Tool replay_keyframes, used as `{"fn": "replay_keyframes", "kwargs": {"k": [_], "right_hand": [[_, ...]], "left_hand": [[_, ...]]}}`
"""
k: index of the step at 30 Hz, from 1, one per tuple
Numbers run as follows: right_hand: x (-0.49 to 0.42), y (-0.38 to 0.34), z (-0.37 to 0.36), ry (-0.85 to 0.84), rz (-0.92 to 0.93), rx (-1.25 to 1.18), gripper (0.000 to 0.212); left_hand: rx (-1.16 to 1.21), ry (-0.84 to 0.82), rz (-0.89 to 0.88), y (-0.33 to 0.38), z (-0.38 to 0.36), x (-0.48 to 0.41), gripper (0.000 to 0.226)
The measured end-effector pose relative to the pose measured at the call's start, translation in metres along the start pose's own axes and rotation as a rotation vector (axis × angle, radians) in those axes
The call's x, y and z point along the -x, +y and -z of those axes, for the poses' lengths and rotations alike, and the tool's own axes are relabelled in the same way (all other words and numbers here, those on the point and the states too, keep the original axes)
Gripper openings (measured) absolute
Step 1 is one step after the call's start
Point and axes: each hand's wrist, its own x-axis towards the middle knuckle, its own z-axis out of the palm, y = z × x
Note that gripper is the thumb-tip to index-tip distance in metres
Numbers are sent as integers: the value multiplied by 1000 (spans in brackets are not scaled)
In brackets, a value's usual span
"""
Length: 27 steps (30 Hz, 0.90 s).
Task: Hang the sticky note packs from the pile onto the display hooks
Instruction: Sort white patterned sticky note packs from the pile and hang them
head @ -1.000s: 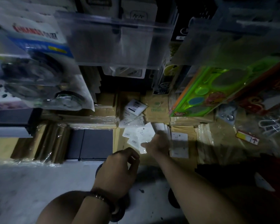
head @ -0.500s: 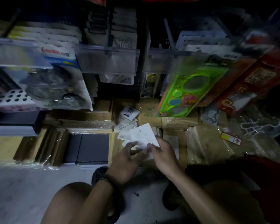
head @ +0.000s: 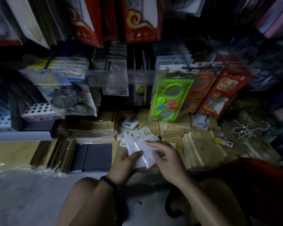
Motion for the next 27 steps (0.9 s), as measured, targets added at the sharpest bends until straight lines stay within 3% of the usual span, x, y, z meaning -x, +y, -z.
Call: {"fn": "replay_keyframes", "kwargs": {"k": [6,14,20,27], "right_hand": [[17,-42,35,67,-41,-68,40],[39,-133,98,70,142,-139,47],[45,-204,152,70,253,-233,59],[39,-294,207,172,433,-255,56]], "left_hand": [[-60,-63,-105,27,-14,37,33],[-202,-111,-360,107,-48,93,46],[-304,-144,-569,184,-86,148,43],[-307,-116,-783,273,-131,192,42]]}}
